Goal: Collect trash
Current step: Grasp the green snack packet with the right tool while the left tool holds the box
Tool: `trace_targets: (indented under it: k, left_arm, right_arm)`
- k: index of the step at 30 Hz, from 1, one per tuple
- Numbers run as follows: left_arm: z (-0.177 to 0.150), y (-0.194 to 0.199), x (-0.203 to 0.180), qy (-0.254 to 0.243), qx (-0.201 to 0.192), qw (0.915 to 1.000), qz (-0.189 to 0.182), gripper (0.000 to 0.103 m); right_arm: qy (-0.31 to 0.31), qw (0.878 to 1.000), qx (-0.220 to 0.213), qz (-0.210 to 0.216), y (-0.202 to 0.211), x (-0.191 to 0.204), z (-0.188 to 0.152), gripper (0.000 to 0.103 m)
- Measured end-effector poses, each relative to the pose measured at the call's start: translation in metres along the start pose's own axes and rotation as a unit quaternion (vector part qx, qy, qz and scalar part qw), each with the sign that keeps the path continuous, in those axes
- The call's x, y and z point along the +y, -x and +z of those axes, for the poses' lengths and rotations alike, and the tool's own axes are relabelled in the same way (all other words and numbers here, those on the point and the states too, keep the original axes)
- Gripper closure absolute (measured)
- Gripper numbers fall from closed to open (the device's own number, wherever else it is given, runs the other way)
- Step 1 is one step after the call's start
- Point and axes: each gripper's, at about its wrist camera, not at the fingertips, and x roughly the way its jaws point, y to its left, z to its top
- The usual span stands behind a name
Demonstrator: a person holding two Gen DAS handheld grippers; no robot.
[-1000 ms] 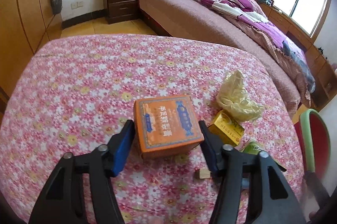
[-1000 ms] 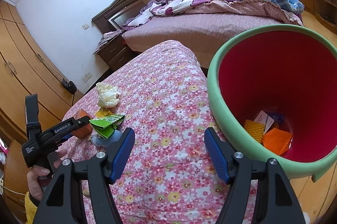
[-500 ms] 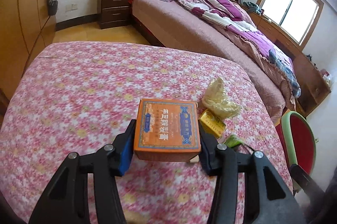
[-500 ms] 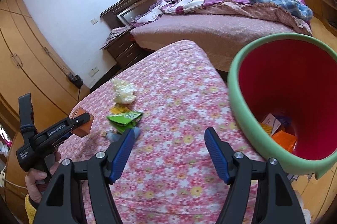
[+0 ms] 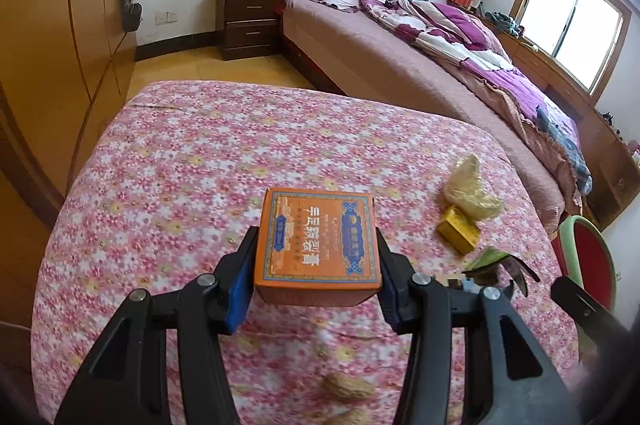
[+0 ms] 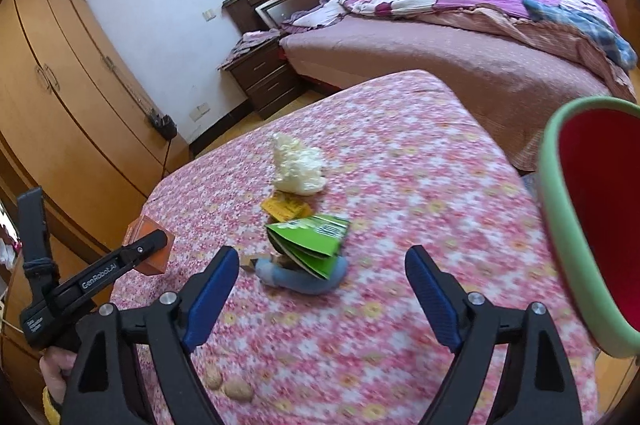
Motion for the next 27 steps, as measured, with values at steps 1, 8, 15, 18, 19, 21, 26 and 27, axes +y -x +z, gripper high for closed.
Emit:
trace_targets:
  k: [1,8,15,18,19,21,26,27]
  left_arm:
    - [0.001,-0.001,0.001,0.0,0.0,1.0,0.001,0.051]
    - [0.003,-0.014,0.007,0.012,0.004,0.9997,-0.021,0.051]
    - [0.0,-0.023,0.005,0.017,0.01,0.9988,-0.045,0.051]
    - [-0.002,-0.022,0.004,0.015,0.011,0.9987,-0.047,0.051]
    - [-0.002,-0.022,0.003,0.014,0.01,0.9987,-0.048,0.051]
    - [-0.003,-0.021,0.002,0.013,0.01,0.9985,-0.052,0.051]
    - [-0.005,-0.018,-0.002,0.008,0.01,0.9982,-0.059,0.051]
    - [-0.006,-0.016,-0.004,0.007,0.009,0.9981,-0.06,0.051]
  right_arm:
    - [0.004,1.0,0.004,-0.001,-0.006,0.003,0.001,0.016]
    - [0.021,0.999,0.029,-0.013,-0.044,0.014,0.004,0.016]
    - [0.024,0.999,0.033,-0.024,-0.064,0.014,0.005,0.02]
    - [0.023,0.999,0.029,-0.028,-0.066,0.013,0.006,0.035]
    - [0.022,0.999,0.028,-0.027,-0.066,0.012,0.007,0.041]
    - [0.022,0.999,0.025,-0.026,-0.066,0.011,0.006,0.043]
    - [0.024,0.999,0.017,-0.023,-0.059,0.013,0.005,0.045]
    - [0.024,0.999,0.01,-0.021,-0.055,0.014,0.005,0.045]
